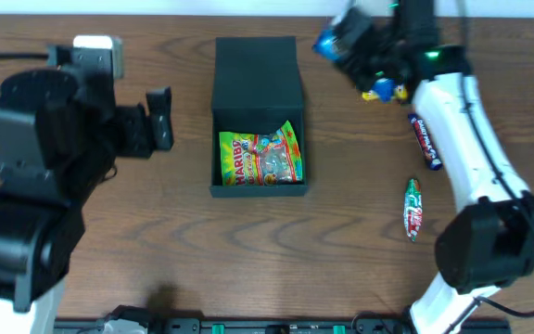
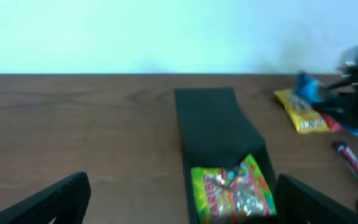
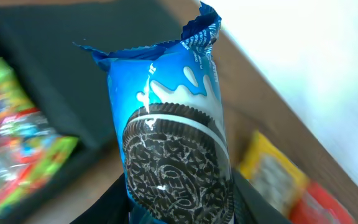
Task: Pack container
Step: 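Carry the blue Oreo pack with the right gripper into the box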
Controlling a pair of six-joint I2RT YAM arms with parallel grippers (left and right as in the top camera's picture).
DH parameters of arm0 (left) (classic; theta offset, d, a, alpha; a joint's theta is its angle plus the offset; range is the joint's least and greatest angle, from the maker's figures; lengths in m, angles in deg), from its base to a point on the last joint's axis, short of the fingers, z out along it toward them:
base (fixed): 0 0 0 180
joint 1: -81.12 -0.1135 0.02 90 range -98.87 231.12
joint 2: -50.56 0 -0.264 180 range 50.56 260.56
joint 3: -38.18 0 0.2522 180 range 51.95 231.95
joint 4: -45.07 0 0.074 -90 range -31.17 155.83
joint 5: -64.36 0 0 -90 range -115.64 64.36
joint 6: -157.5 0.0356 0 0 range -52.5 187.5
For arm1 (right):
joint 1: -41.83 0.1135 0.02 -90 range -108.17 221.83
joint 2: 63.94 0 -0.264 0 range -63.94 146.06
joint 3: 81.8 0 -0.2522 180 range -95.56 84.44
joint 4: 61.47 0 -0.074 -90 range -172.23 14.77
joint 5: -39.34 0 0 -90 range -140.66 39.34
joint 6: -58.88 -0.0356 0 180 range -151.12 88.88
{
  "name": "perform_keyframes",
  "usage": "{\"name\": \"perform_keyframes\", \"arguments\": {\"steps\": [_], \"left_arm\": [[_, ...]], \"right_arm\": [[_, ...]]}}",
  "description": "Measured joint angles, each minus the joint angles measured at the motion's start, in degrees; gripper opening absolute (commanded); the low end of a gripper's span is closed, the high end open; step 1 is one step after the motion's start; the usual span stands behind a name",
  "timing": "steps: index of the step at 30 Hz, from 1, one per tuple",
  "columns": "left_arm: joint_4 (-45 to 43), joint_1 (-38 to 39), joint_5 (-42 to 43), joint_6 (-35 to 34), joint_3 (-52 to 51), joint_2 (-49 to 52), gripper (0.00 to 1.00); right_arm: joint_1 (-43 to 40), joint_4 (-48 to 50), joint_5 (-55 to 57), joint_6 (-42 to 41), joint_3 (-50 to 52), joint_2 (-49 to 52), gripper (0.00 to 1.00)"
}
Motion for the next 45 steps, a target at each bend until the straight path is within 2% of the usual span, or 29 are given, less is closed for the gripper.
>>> {"name": "perform_keyframes", "arguments": {"steps": [6,10,14,20,21,25,26,28,34,37,40,45], "left_arm": [[5.4,0.0,-0.5,2.0,0.0,-2.8,0.95],[8.1,0.0,-0.6,2.1,0.0,-3.1,0.95],[8.3,0.0,-0.6,2.3,0.0,-3.1,0.95],[7.8,0.0,-0.6,2.3,0.0,-3.1,0.95],[7.5,0.0,-0.6,2.3,0.0,-3.1,0.95],[6.1,0.0,-0.6,2.4,0.0,-3.1,0.95],[5.9,0.0,-0.6,2.4,0.0,-3.1,0.95],[5.8,0.0,-0.6,2.8,0.0,-3.1,0.95],[6.6,0.0,-0.6,3.4,0.0,-3.1,0.95],[7.4,0.0,-0.6,3.4,0.0,-3.1,0.95],[8.2,0.0,-0.6,3.4,0.0,-3.1,0.95],[8.9,0.0,-0.5,3.4,0.0,-3.1,0.95]], "right_arm": [[15.0,0.3,0.0,9.9,0.0,2.4,0.01],[20.6,2.9,2.3,13.2,0.0,7.9,0.01],[21.5,6.4,4.4,14.4,0.1,13.8,0.01],[20.9,7.0,5.0,14.9,0.1,15.8,0.01],[20.9,7.0,5.0,14.9,0.1,15.8,0.06],[20.6,7.6,4.2,14.5,0.1,15.9,0.80],[20.5,8.2,4.3,14.0,0.1,15.9,0.88],[20.3,9.4,4.2,13.1,0.1,15.9,0.98],[20.2,12.3,4.4,8.2,0.1,15.6,0.99],[20.2,13.6,5.6,6.6,0.1,14.3,0.96],[20.0,16.0,11.0,3.0,0.1,10.3,0.99],[16.2,19.3,20.7,-4.8,-0.6,6.9,0.99]]}}
